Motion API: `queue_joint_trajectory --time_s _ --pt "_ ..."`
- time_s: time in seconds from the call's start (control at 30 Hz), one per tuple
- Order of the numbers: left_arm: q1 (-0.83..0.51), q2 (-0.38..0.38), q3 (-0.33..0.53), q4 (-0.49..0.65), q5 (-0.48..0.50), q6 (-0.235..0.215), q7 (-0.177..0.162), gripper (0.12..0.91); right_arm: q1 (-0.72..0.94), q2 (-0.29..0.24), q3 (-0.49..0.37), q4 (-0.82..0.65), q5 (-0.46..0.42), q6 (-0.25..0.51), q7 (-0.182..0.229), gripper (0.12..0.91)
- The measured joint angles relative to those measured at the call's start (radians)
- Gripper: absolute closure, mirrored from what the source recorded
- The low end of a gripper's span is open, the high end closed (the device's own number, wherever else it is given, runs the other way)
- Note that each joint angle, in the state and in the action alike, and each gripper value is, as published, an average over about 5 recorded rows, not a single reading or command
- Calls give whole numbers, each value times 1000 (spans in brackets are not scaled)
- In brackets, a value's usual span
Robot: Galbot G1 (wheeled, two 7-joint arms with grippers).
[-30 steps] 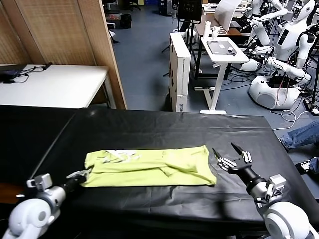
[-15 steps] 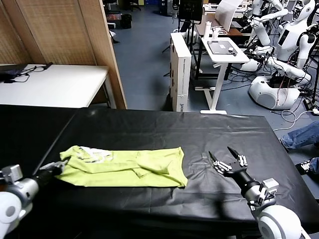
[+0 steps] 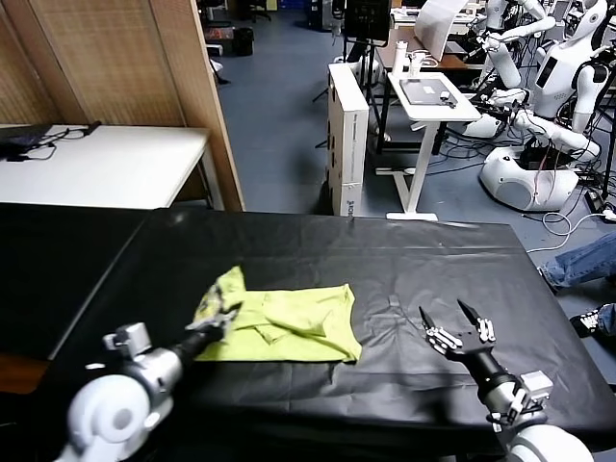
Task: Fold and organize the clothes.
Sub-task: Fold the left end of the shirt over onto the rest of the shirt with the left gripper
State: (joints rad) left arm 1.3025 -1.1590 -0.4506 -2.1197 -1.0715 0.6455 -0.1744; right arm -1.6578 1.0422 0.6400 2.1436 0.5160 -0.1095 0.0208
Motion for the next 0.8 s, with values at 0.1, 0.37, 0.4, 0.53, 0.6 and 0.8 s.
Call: queue_joint_trajectory --time_s 0.1,0.37,0.4,0.53,0.6,0.8 --pt "-48 -29 57 18 0 1 -4 856 -12 14 10 6 -10 -1 0 118" --pt "-120 -80 143 42 0 4 -11 856 -33 35 24 9 -25 0 -1 118" --pt "-125 -85 148 44 1 4 -12 856 -33 35 25 8 -25 0 -2 118" --pt "-138 -102 168 53 6 5 -16 856 -30 35 23 2 -26 0 -3 118" --pt "-141 -110 177 57 11 5 -17 856 -28 35 20 -2 -27 0 -3 118" --pt "-143 -137 209 71 38 6 -19 856 -17 33 6 -15 -30 0 -3 118"
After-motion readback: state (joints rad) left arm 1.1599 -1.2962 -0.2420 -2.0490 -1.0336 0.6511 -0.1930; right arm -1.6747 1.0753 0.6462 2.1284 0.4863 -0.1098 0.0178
